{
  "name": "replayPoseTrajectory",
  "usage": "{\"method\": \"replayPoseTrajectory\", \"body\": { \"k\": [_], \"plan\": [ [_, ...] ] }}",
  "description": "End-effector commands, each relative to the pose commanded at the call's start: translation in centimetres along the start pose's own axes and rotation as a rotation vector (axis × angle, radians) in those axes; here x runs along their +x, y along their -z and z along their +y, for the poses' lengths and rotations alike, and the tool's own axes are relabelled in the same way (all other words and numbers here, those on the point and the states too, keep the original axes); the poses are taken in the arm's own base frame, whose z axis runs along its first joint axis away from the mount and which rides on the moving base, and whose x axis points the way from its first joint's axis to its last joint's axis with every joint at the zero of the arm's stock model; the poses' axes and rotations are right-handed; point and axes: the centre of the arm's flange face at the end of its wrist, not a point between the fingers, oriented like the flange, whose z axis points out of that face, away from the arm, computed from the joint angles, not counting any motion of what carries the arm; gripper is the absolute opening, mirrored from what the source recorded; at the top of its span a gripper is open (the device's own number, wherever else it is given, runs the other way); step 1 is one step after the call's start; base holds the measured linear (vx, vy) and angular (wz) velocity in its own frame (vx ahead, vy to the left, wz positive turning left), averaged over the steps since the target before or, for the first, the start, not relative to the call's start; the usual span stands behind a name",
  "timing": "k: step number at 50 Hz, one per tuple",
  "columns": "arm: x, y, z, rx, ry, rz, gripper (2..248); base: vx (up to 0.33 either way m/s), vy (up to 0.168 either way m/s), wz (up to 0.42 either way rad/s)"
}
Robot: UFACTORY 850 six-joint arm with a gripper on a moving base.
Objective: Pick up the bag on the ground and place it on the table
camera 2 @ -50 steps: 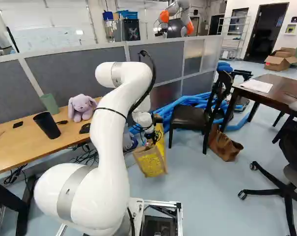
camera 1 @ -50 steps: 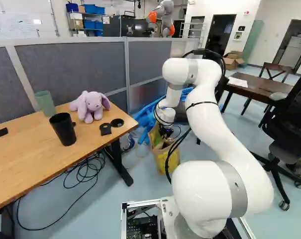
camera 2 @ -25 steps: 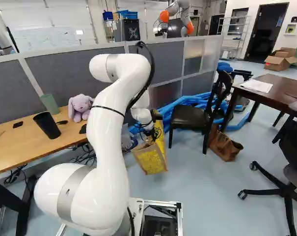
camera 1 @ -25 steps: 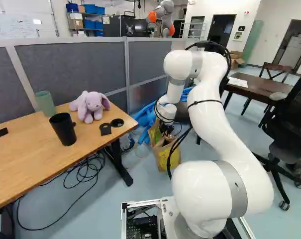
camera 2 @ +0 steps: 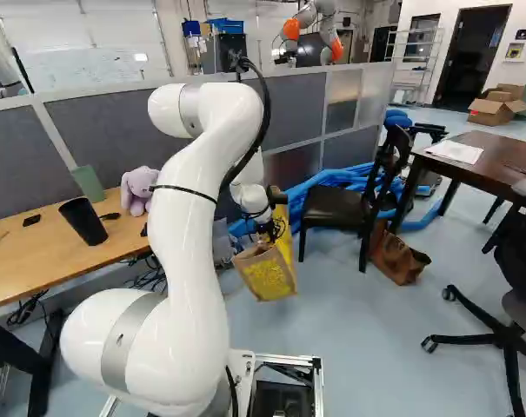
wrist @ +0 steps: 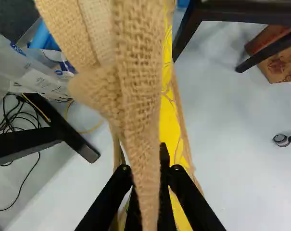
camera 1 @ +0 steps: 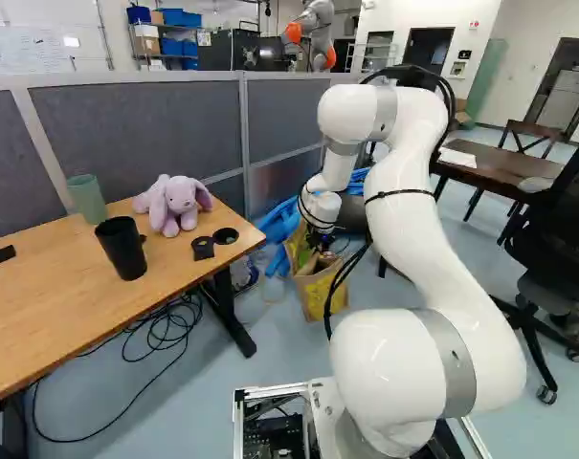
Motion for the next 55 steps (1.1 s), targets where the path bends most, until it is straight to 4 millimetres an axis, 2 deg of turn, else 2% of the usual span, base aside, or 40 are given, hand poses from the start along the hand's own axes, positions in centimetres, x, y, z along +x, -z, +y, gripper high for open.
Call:
{"method": "replayPoseTrajectory", "body": {
  "k": [31, 55],
  "plan": [
    [2.9, 3.2, -0.6, 0.044, 0.000, 0.001, 21, 0.000, 0.000, 0.000],
    [6.2, 5.2, 0.1, 0.078, -0.015, 0.006, 21, 0.000, 0.000, 0.000]
  ]
}}
